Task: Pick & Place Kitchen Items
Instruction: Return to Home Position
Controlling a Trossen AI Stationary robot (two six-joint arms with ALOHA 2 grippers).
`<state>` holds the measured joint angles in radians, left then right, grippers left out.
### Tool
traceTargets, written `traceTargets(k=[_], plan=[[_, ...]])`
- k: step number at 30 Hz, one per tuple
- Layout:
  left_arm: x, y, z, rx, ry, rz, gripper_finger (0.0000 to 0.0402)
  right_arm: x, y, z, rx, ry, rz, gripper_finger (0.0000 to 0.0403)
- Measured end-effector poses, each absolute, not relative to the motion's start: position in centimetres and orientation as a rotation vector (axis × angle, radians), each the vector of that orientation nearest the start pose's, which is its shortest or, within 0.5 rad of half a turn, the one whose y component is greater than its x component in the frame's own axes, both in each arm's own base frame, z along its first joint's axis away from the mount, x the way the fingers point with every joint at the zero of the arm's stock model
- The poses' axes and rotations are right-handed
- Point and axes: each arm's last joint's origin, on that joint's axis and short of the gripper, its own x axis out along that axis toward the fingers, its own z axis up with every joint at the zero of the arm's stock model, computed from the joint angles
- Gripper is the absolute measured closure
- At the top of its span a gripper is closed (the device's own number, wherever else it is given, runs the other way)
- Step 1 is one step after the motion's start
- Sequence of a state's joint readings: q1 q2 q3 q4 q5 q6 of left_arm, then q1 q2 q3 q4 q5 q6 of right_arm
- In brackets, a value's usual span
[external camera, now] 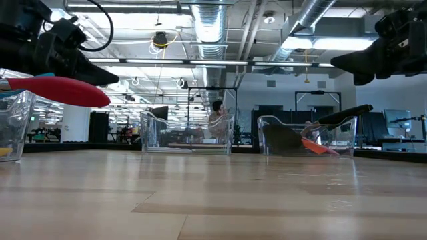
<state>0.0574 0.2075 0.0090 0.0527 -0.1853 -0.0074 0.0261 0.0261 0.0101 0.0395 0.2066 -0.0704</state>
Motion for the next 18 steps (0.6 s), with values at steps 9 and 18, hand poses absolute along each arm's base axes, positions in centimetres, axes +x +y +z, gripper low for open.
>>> traceTargets(k=[9, 18], plan=[[10.87, 1.16, 15.42, 0.002, 0.148, 0.243, 0.0399, 9.82, -0.34, 16.86, -0.068, -0.016, -0.181, 0.0403], [10.88, 1.16, 15.49, 0.001, 0.14, 0.243, 0.0399, 9.82, -0.34, 16.86, -0.068, -0.016, -0.181, 0.0403]])
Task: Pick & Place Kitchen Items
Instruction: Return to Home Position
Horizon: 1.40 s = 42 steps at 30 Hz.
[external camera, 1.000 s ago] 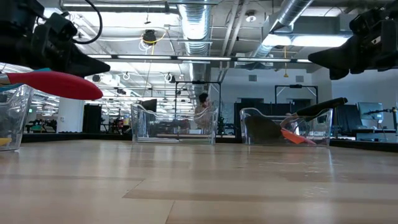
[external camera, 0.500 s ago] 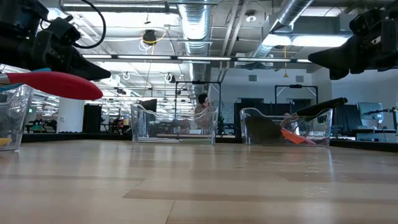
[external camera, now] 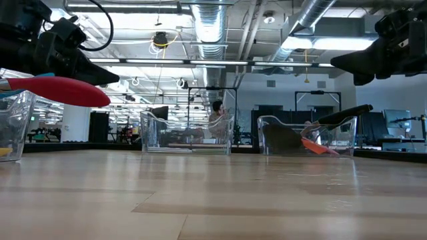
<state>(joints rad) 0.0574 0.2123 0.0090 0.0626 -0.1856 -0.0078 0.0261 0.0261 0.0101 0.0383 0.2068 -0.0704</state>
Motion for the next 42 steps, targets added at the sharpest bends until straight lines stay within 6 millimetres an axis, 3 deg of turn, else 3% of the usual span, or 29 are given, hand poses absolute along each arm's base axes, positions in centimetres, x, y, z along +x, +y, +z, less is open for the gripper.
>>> traceTargets(k=[42], plan=[[10.9, 1.16, 15.64, 0.0, 0.125, 0.243, 0.0399, 9.82, -0.34, 16.86, -0.068, -0.015, -0.182, 0.0403]])
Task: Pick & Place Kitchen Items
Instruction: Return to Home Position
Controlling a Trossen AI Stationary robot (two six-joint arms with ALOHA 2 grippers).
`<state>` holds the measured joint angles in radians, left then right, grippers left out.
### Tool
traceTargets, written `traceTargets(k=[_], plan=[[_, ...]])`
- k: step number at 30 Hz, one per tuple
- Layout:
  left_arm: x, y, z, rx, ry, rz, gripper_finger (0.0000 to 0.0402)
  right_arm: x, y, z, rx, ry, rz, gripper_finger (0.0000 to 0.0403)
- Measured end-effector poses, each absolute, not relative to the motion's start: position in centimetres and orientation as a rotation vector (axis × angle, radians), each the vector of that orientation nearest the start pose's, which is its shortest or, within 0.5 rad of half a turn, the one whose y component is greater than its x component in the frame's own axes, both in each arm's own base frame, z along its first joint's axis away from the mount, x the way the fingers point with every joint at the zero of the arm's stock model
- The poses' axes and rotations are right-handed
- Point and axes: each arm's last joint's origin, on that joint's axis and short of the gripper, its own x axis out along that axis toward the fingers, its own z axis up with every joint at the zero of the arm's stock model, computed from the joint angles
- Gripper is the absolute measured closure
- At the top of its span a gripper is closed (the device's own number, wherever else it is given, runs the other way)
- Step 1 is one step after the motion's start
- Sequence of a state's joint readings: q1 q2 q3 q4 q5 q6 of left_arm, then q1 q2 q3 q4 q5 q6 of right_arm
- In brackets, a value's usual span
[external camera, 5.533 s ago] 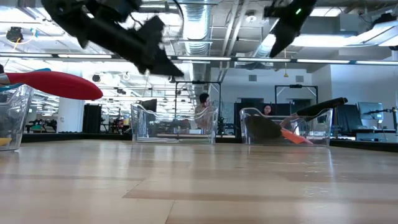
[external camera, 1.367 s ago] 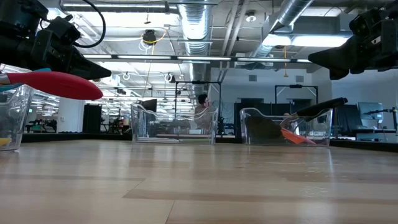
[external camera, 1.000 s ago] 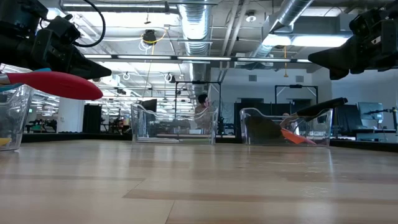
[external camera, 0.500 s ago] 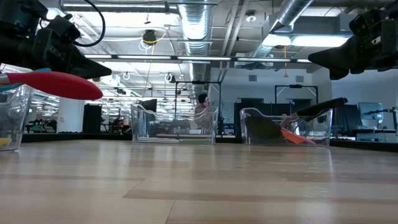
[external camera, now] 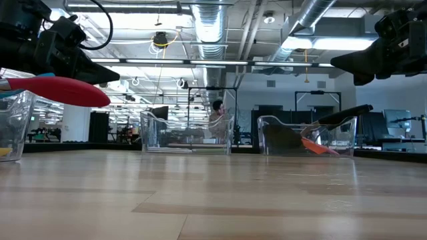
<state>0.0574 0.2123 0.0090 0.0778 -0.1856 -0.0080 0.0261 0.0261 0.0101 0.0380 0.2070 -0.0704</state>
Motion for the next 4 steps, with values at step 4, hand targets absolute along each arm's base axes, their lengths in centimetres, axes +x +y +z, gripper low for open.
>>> traceTargets(k=[4], plan=[[10.9, 1.16, 15.65, 0.0, 0.124, 0.243, 0.0399, 9.82, -0.34, 16.86, -0.068, -0.015, -0.182, 0.0403]])
